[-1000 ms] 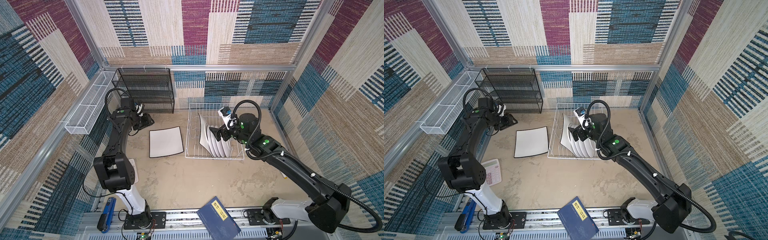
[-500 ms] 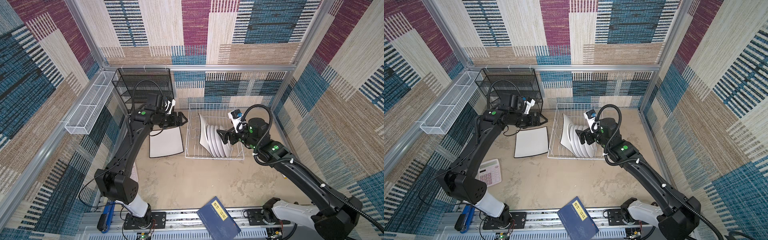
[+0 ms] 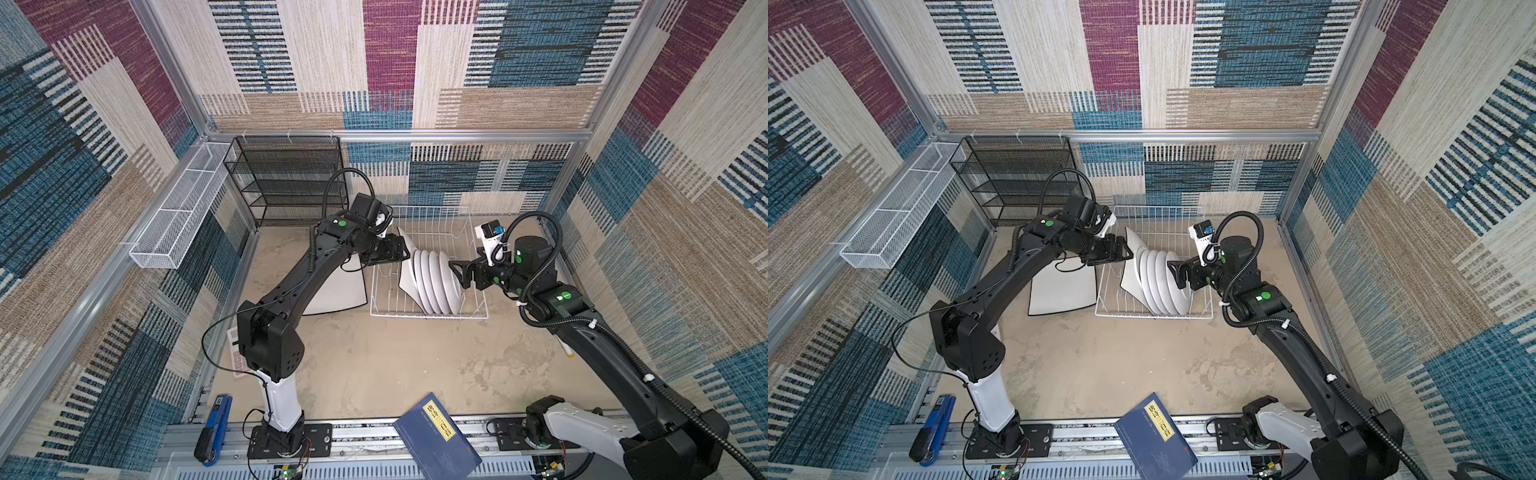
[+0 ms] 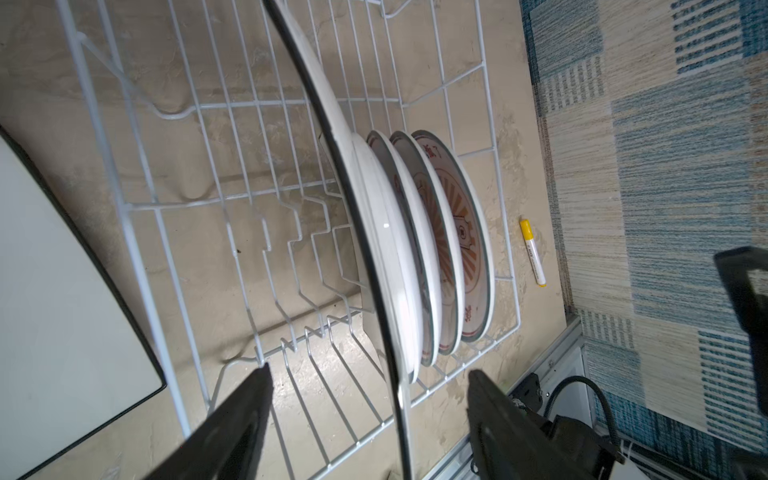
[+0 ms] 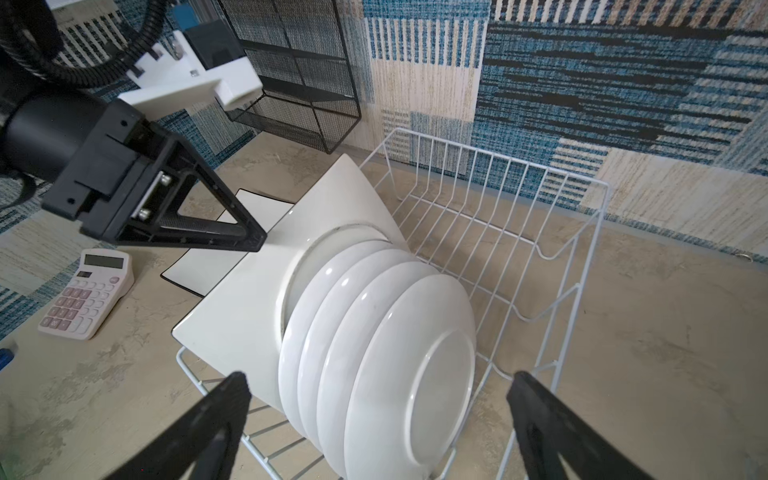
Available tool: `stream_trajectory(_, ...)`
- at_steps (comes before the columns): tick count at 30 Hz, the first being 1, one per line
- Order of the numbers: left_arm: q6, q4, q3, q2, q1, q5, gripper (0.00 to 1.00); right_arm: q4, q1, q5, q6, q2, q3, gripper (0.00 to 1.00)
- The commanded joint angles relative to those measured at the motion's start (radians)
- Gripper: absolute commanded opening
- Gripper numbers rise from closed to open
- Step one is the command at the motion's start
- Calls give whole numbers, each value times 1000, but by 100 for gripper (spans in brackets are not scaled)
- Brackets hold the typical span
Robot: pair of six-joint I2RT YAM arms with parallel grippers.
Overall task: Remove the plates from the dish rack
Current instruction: 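Reach the left gripper over the rack to the next white plate, then grasp the outermost white square plate's rim with the left gripper and tilt it out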
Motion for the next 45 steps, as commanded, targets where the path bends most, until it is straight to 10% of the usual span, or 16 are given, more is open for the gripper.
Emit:
stream_trajectory(1, -29, -4, 51, 39, -16, -21, 70, 73, -1, -16, 16, -11, -22, 99)
stream_trajectory(15, -56, -46, 139, 164, -25, -37, 38, 90, -12, 22, -12, 18, -15, 99)
stream_trajectory(45, -170, -24, 77, 150, -43, -61, 24, 100, -14, 25, -20, 34, -13, 99)
